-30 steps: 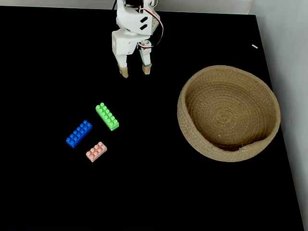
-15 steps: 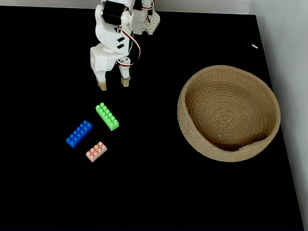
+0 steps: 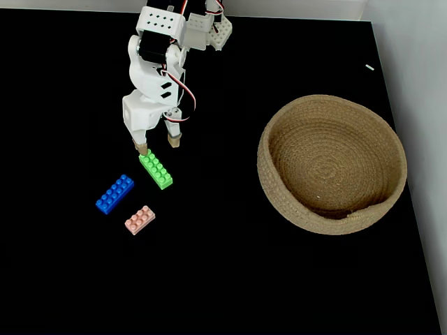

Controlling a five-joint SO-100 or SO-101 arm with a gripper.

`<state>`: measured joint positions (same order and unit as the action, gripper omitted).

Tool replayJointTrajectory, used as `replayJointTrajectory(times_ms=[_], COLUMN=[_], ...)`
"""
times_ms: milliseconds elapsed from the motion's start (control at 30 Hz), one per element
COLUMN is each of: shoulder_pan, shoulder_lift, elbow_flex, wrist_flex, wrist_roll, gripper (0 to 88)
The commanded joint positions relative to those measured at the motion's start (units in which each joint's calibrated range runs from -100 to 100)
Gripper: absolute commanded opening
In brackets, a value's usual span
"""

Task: Place the lego blocks in the tray

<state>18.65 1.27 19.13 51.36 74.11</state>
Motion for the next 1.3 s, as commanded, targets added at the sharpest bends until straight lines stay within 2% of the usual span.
replayJointTrajectory(times_ms=[0, 433, 967, 1033, 1167, 1267], shoulder_pan=[-0.1, 1.06, 0.81, 0.73, 0.31, -0.1], shoulder_lift=[0.53, 7.5, 13.69, 14.46, 16.01, 16.7], elbow_flex=[-5.32, -12.98, -14.62, -14.71, -14.89, -14.16], wrist_flex=[-0.42, -0.34, -2.67, -3.67, -4.92, -6.09], wrist_roll=[0.68, 2.05, 1.17, 1.03, 0.39, -0.29], gripper=[21.7, 22.1, 21.0, 18.1, 5.5, 1.0])
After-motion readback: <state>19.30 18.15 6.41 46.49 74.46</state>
